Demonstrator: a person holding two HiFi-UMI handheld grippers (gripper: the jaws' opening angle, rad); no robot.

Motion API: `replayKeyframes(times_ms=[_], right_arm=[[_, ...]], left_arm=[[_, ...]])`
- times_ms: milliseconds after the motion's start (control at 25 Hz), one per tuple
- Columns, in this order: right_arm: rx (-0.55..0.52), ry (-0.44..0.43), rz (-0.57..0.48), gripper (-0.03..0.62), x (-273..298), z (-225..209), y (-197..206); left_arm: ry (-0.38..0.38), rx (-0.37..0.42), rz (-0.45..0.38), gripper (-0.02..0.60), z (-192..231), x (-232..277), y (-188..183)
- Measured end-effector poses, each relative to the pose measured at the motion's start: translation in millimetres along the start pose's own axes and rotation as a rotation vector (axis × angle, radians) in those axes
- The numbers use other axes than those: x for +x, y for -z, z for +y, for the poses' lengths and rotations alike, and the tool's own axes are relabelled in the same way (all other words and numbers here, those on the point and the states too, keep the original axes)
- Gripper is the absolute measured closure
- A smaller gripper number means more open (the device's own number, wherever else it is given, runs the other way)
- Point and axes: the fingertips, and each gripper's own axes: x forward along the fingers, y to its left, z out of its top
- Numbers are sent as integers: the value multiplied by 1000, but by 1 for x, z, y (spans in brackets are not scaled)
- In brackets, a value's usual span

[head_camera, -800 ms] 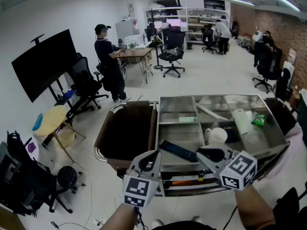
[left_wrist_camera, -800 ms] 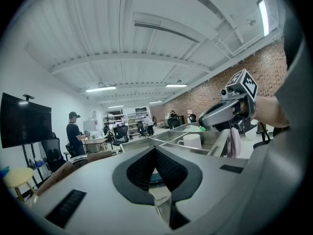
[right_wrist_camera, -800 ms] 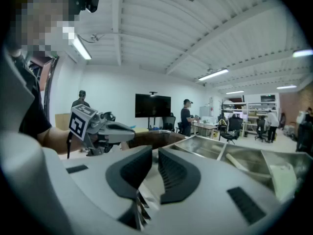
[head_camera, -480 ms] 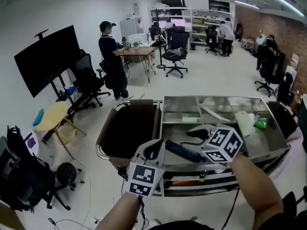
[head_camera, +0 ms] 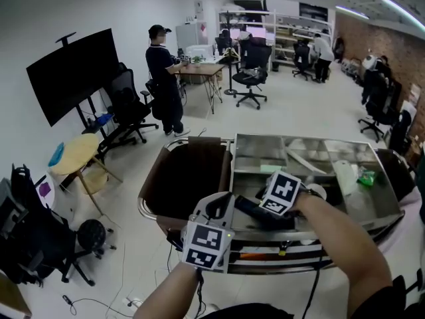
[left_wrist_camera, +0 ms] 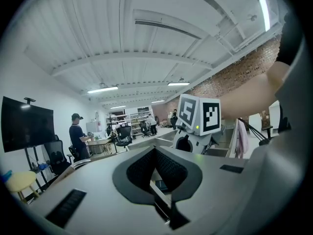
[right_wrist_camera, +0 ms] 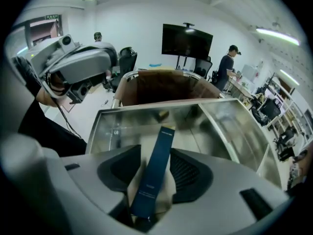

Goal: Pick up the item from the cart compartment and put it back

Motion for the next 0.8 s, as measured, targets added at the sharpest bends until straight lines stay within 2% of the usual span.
replayKeyframes(times_ms=[240,320,560,680,760,800], right_arm=[[-21,-61,217,379,40,-4,25],[-29,-70,250,377,48,-3,27],[-23,-61,259,375,51,-9,24],[-9,-45,261,351,52,-15,26],[4,-28,245,246,51,-21,26],[18,-23,231,240,50,-24,25]], left_arm=[[4,-4,1,581,3,2,2],[7,-7,3,581,5,2,4],[14,1,2,581,5,1,3],[19,1,4,581,5,1,3],[20,3,4,581,5,1,3],[20,6,3,581,5,1,3]])
